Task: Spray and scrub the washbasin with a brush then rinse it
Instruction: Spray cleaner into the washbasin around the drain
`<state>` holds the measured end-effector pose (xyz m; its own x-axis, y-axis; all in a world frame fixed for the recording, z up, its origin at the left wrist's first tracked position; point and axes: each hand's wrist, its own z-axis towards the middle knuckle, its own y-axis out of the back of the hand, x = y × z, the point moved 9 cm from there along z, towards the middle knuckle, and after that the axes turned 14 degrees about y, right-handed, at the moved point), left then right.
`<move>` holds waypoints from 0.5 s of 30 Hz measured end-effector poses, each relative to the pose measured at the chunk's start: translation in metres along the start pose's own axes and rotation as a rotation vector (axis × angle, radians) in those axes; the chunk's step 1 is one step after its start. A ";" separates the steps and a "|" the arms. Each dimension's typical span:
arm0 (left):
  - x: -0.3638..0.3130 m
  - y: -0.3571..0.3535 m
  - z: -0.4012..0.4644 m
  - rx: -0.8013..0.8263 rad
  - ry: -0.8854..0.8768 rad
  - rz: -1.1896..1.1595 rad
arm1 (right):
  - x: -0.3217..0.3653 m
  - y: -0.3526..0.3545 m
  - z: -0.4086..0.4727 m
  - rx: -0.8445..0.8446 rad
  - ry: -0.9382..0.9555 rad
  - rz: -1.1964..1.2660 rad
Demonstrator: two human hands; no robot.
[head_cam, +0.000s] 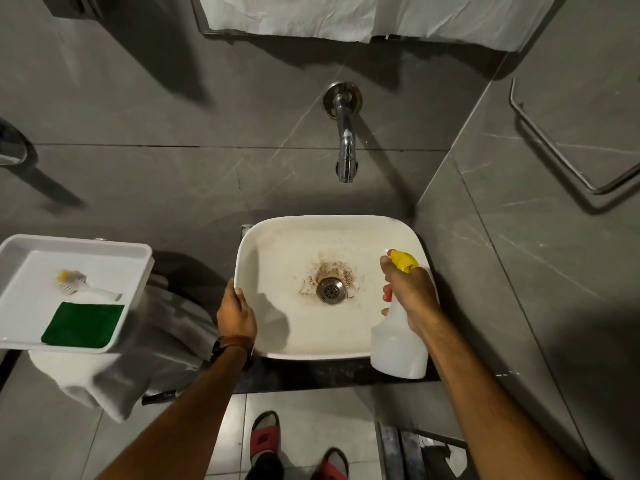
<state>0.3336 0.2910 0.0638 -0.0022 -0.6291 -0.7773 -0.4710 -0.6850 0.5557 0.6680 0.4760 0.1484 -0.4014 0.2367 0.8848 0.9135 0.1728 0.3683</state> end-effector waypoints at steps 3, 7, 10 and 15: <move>0.000 0.000 0.000 0.000 0.006 0.004 | 0.003 -0.006 0.002 0.017 0.010 0.032; 0.000 0.000 0.000 0.002 0.014 0.009 | 0.002 -0.012 0.003 0.027 0.043 0.016; 0.000 0.001 -0.001 0.007 0.025 0.012 | -0.011 -0.012 -0.002 0.048 0.008 -0.019; 0.000 0.001 -0.001 0.013 0.029 0.009 | -0.039 0.005 -0.010 0.053 -0.025 -0.066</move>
<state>0.3343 0.2904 0.0648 0.0192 -0.6462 -0.7629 -0.4829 -0.6741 0.5589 0.6886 0.4581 0.1188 -0.4627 0.2471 0.8514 0.8806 0.2393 0.4090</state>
